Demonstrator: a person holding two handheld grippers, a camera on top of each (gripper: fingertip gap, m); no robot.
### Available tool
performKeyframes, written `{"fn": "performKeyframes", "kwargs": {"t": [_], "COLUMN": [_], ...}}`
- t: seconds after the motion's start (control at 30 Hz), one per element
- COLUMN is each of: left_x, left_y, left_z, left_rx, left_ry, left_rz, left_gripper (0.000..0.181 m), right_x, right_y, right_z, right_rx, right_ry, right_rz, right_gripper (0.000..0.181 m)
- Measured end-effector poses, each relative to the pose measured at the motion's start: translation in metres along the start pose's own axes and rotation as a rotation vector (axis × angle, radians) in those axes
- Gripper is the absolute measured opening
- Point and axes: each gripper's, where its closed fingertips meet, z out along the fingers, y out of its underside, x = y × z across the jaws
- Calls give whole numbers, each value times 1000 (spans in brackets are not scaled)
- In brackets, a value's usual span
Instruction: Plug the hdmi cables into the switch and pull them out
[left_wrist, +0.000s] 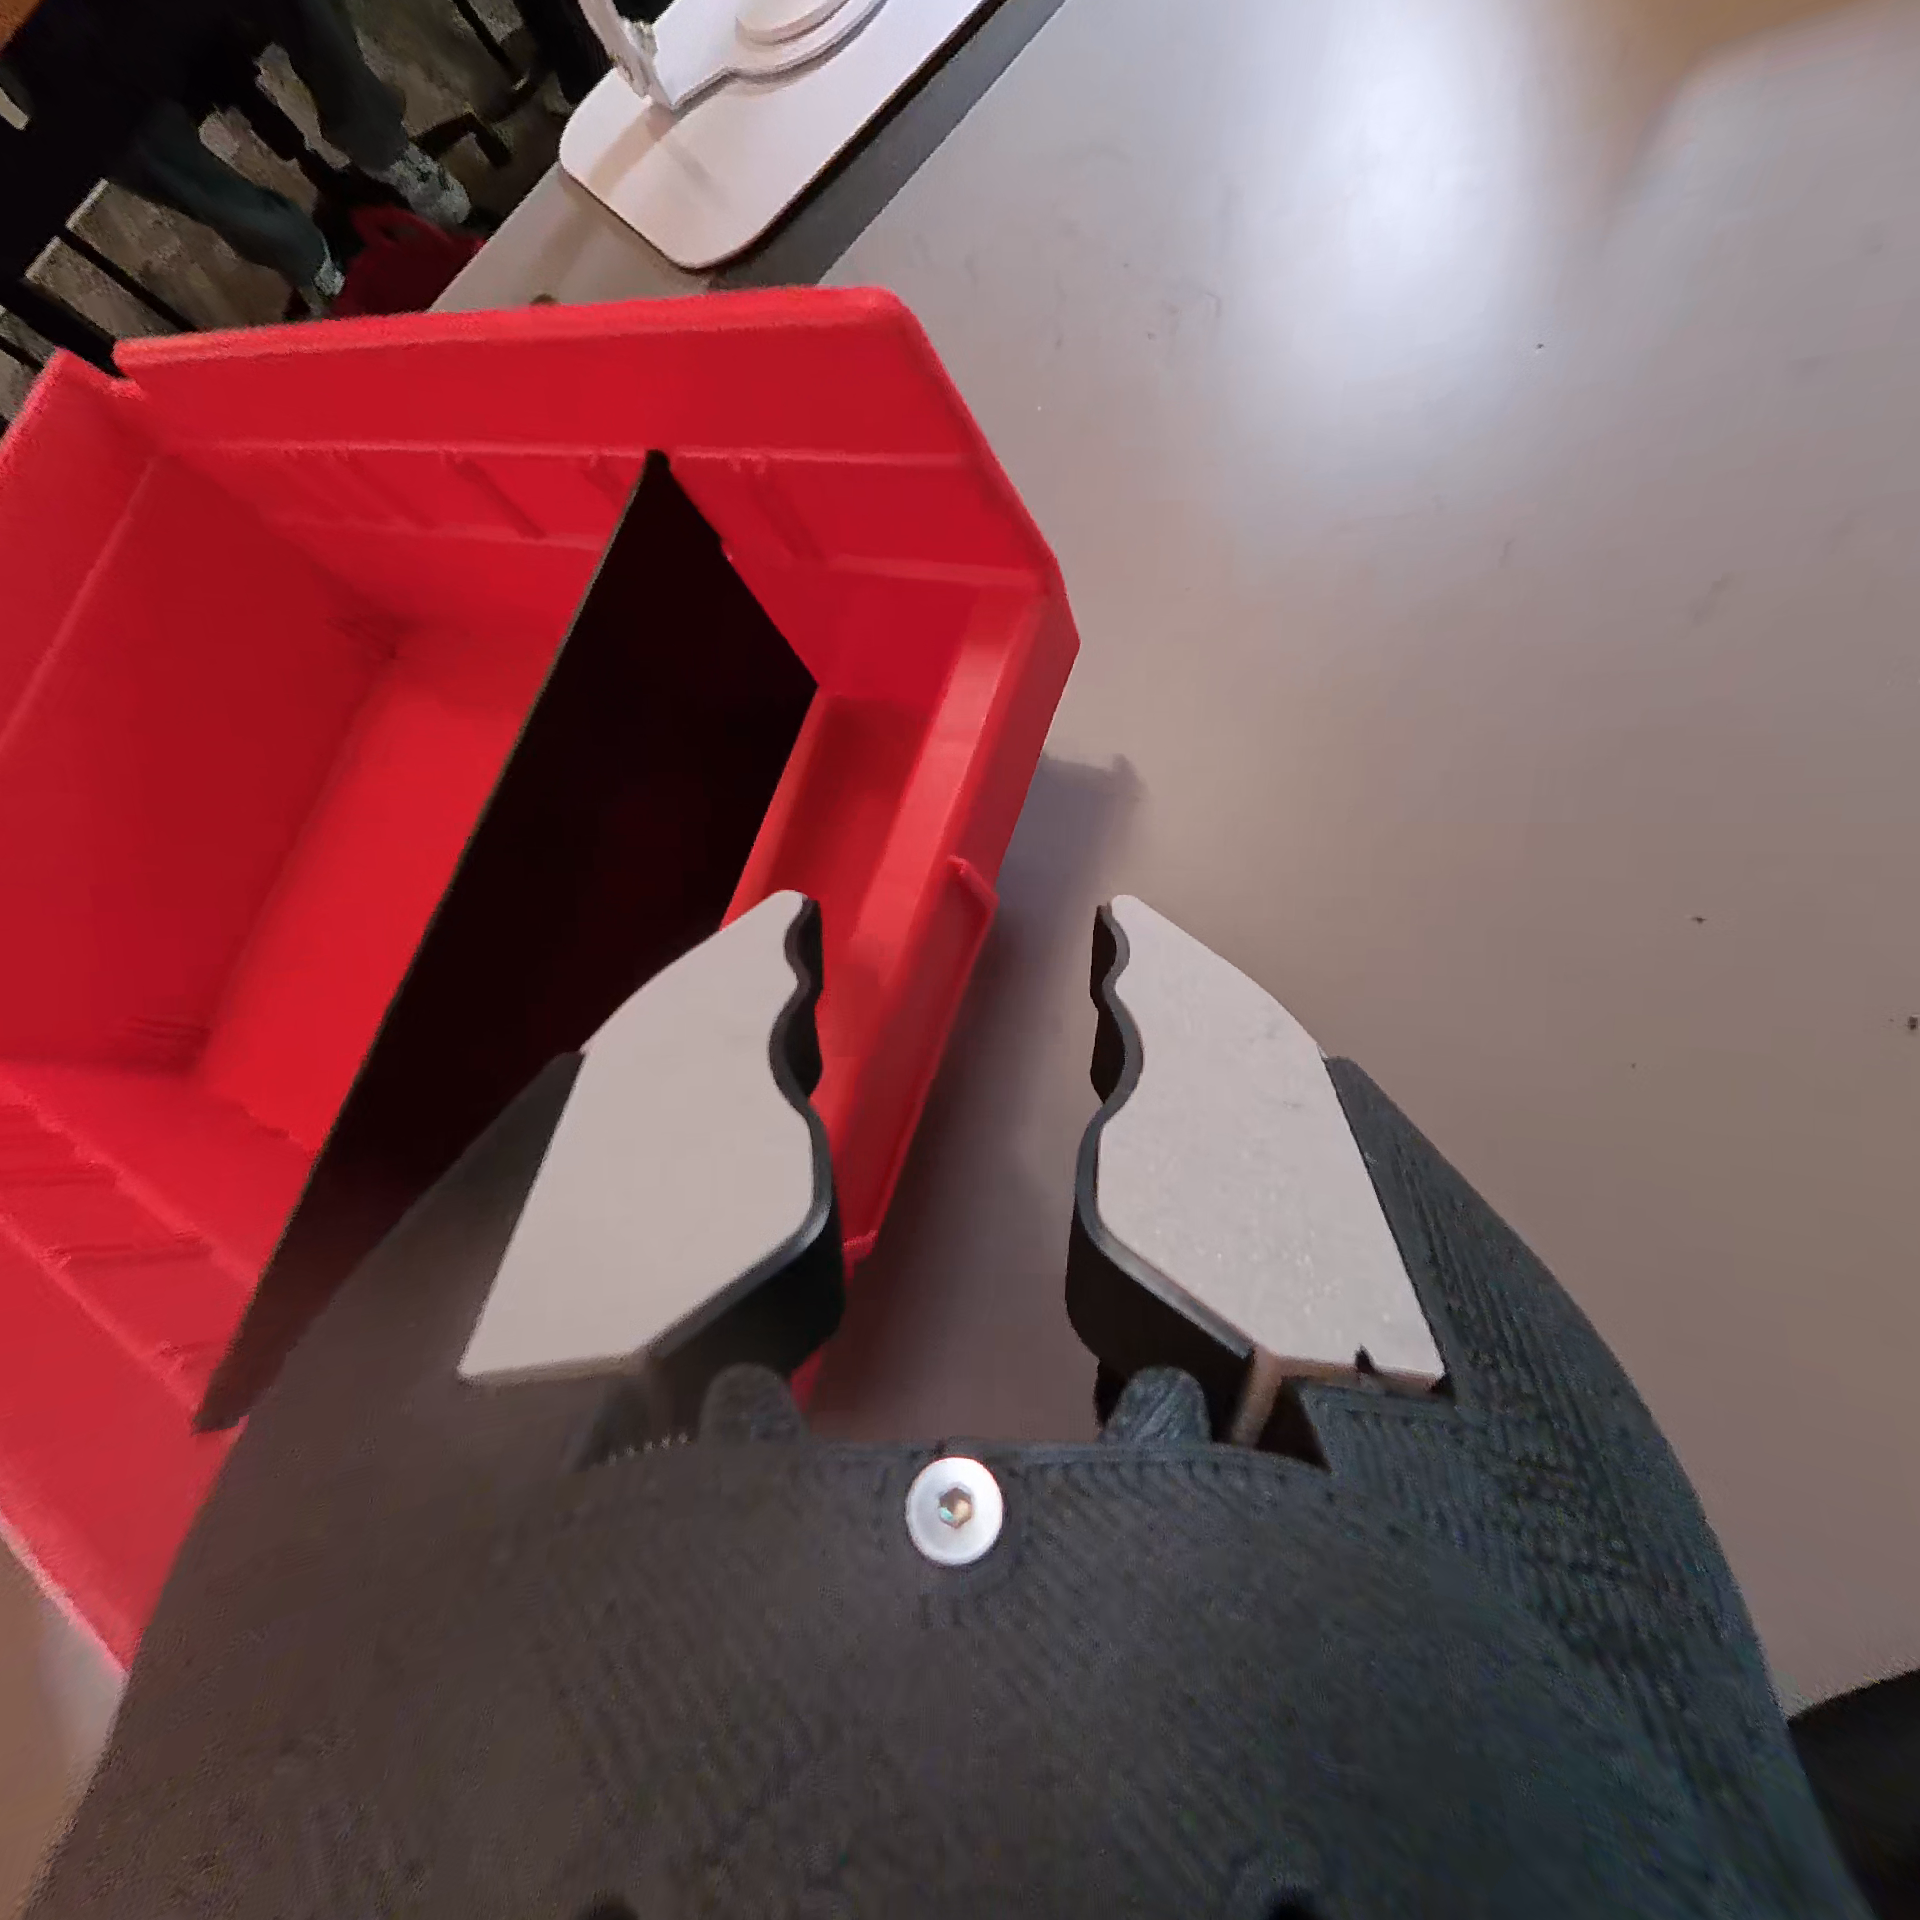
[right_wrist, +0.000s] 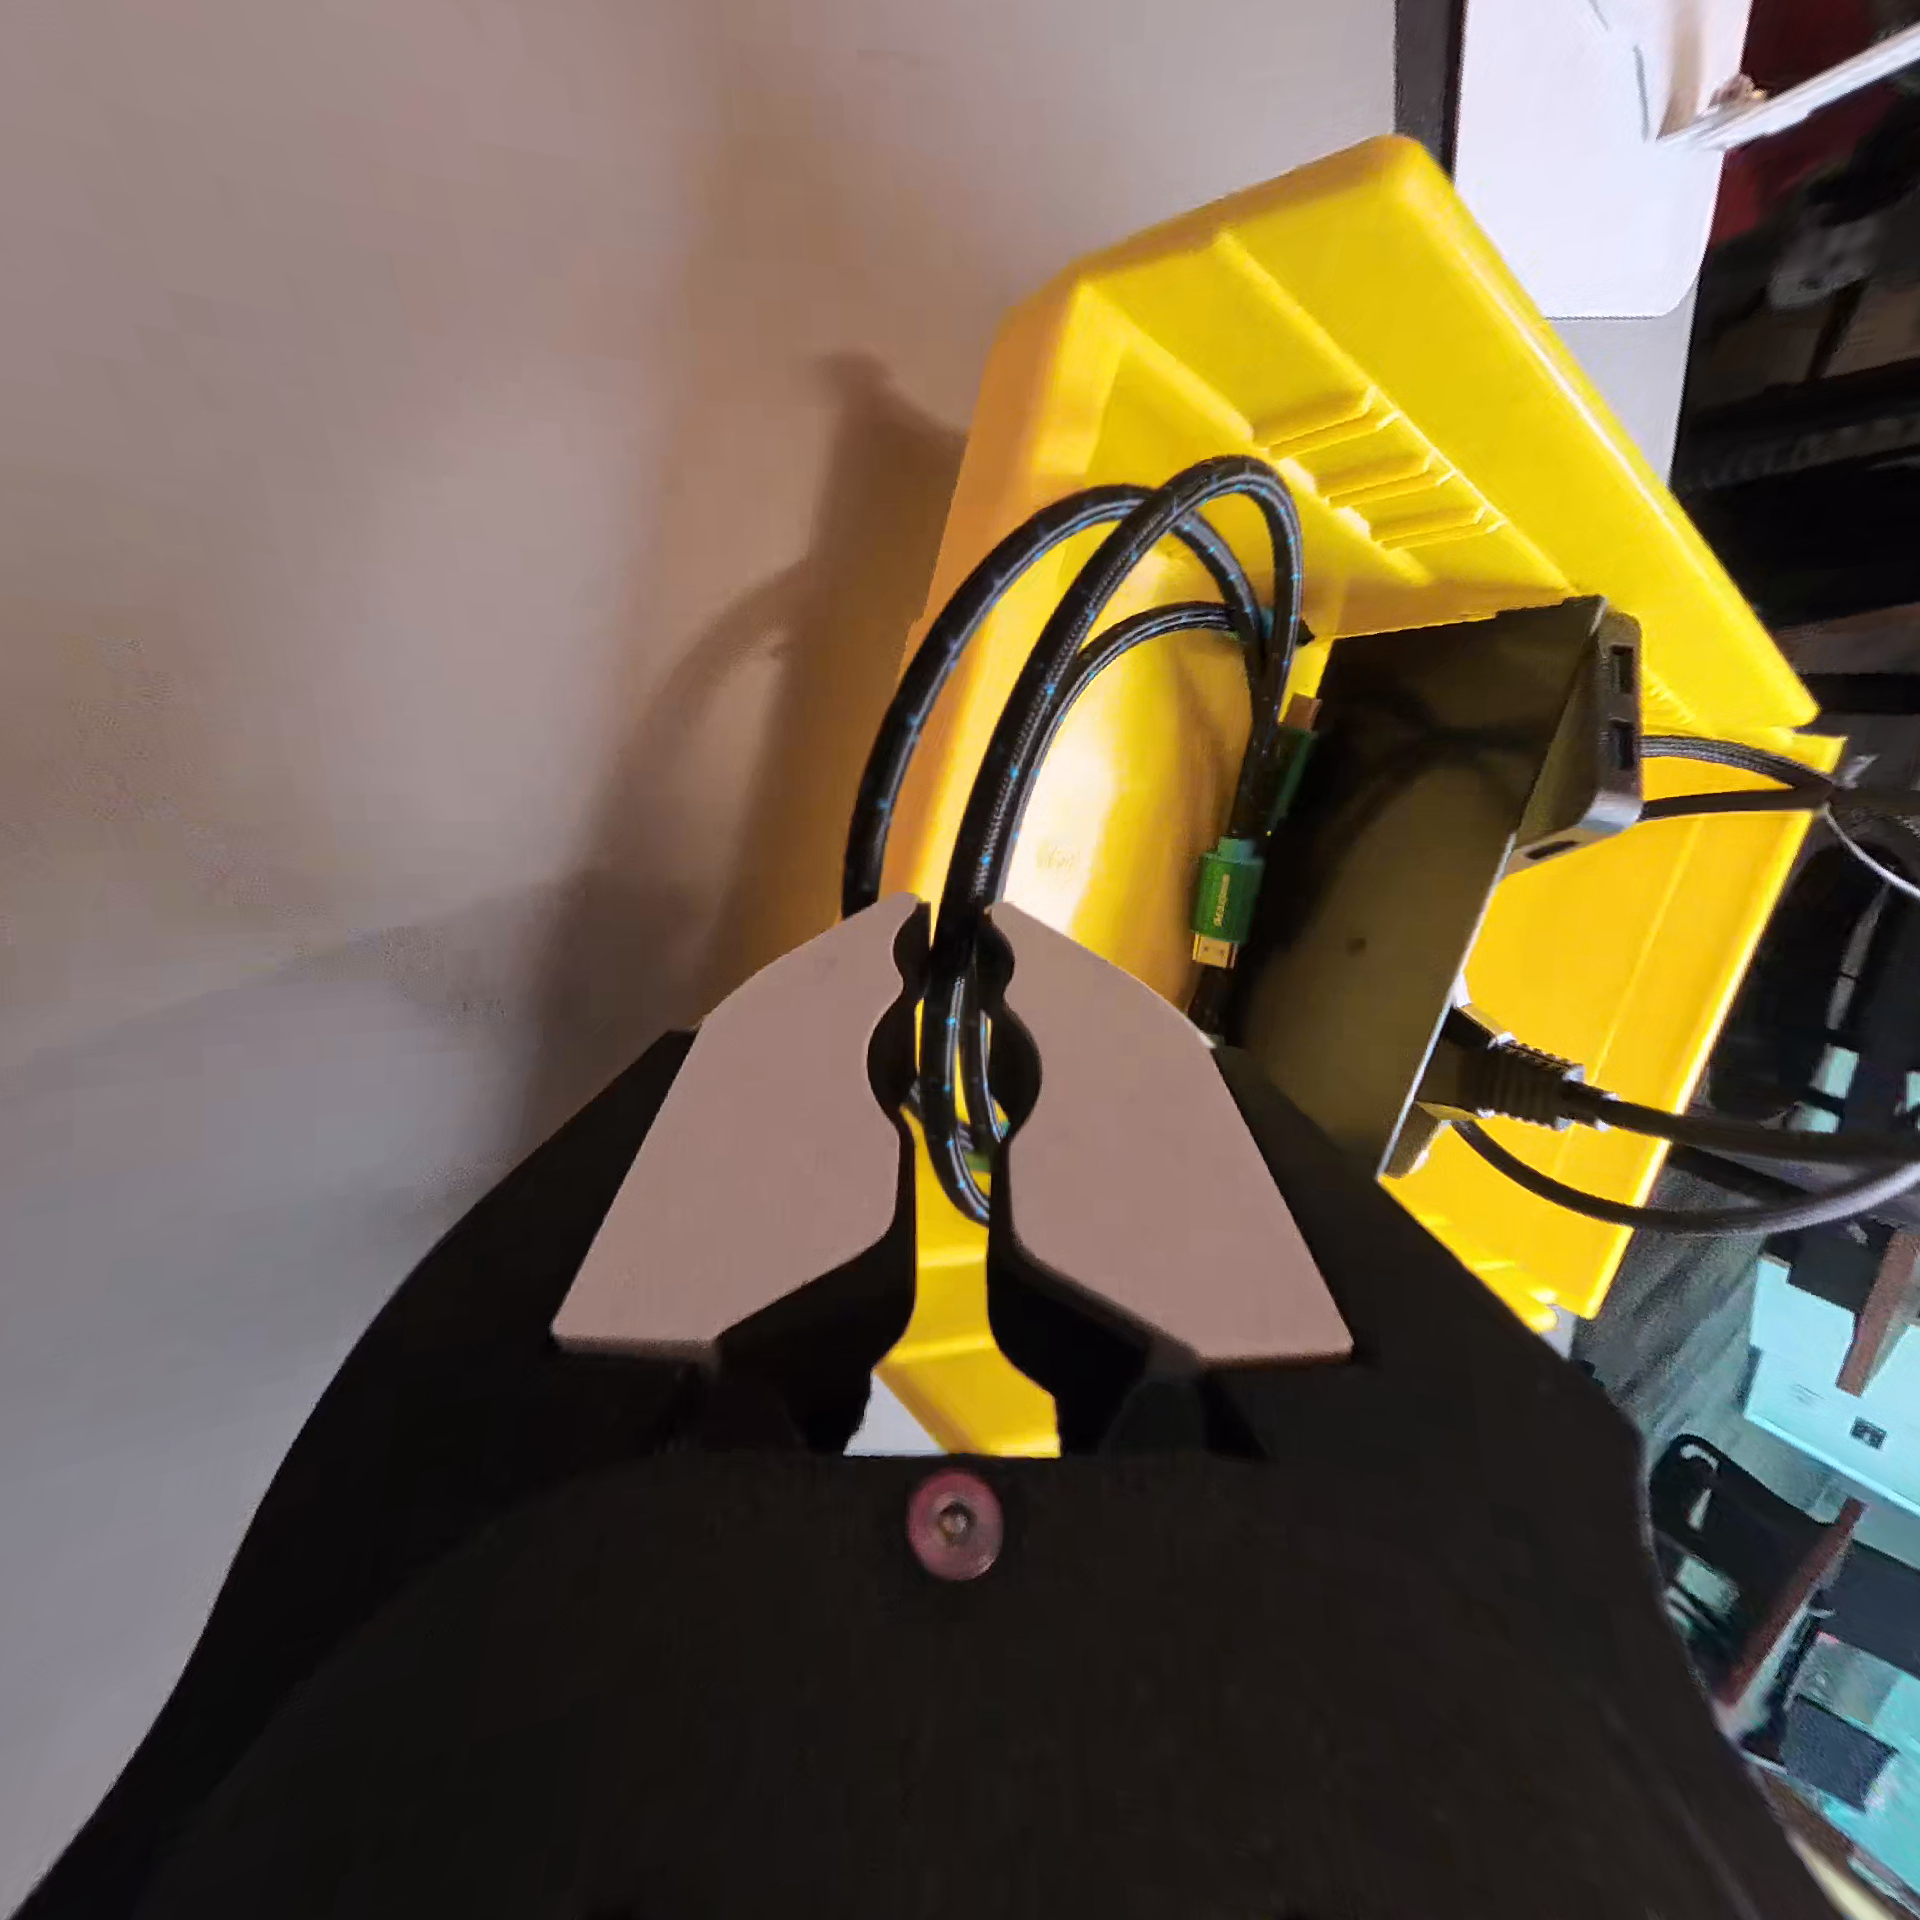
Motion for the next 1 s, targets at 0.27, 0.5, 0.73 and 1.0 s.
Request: {"fn": "performKeyframes", "kwargs": {"t": [0.27, 0.5, 0.73, 1.0], "left_x": [-9, -22, -31, -15], "left_y": [10, 17, 37, 37], "left_z": [2, 6, 19, 37], "left_rx": [-17, -117, -302, -337], "left_ry": [-49, -117, -114, -10], "left_rz": [22, 73, 128, 195], "left_gripper": [54, 57, 66, 34], "right_x": [-4, -65, -21, -2], "right_y": [-21, 19, 18, 16], "right_z": [-46, -3, 21, 48], "right_rx": [171, -11, -191, -283], "right_ry": [101, 149, 332, 279], "right_rz": [154, 164, 52, -29], "right_gripper": [43, 40, 46, 35]}}
